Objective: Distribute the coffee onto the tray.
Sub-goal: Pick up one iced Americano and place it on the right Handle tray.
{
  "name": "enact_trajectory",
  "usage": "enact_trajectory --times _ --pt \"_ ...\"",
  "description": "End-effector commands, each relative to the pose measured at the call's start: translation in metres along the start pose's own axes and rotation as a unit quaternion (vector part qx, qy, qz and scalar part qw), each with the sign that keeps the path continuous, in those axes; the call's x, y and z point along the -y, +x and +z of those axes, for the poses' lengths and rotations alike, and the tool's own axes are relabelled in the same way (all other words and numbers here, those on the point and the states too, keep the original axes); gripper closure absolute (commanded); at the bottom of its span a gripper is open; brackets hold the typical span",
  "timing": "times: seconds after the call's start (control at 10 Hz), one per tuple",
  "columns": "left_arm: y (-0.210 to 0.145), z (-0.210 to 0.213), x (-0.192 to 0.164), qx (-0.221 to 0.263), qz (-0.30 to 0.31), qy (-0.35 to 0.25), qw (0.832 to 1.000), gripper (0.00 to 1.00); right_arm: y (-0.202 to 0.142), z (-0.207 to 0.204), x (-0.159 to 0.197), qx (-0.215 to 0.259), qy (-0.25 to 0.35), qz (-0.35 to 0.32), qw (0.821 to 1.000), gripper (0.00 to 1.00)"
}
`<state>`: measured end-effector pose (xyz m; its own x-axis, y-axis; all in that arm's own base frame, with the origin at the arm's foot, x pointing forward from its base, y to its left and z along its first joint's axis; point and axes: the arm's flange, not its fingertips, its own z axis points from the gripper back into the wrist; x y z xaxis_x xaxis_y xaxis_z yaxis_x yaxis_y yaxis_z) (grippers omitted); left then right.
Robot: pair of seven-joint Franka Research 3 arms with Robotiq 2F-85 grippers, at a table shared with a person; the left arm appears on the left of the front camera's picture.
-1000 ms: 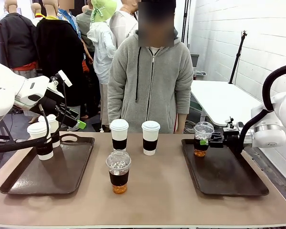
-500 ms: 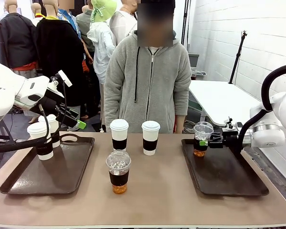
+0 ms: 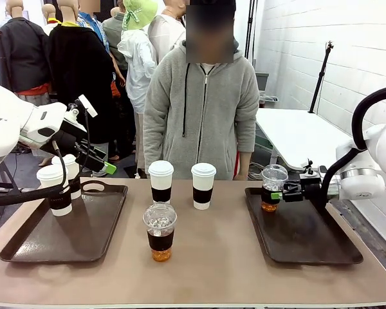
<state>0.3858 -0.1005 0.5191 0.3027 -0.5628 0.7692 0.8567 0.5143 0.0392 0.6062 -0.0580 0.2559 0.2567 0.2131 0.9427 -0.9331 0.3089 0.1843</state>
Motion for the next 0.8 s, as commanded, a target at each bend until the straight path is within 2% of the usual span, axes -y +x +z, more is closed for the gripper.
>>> enact_trajectory --times 0.0,0.7 --pt "-0.002 -0.002 -0.004 0.009 -0.009 -0.006 1.0 0.0 -0.001 0.008 -0.012 -0.015 -0.01 -0.016 1.0 0.0" --pt "-0.002 -0.002 -0.004 0.009 -0.009 -0.006 1.0 0.0 -0.02 0.054 -0.038 -0.008 -0.049 -0.027 0.998 0.0"
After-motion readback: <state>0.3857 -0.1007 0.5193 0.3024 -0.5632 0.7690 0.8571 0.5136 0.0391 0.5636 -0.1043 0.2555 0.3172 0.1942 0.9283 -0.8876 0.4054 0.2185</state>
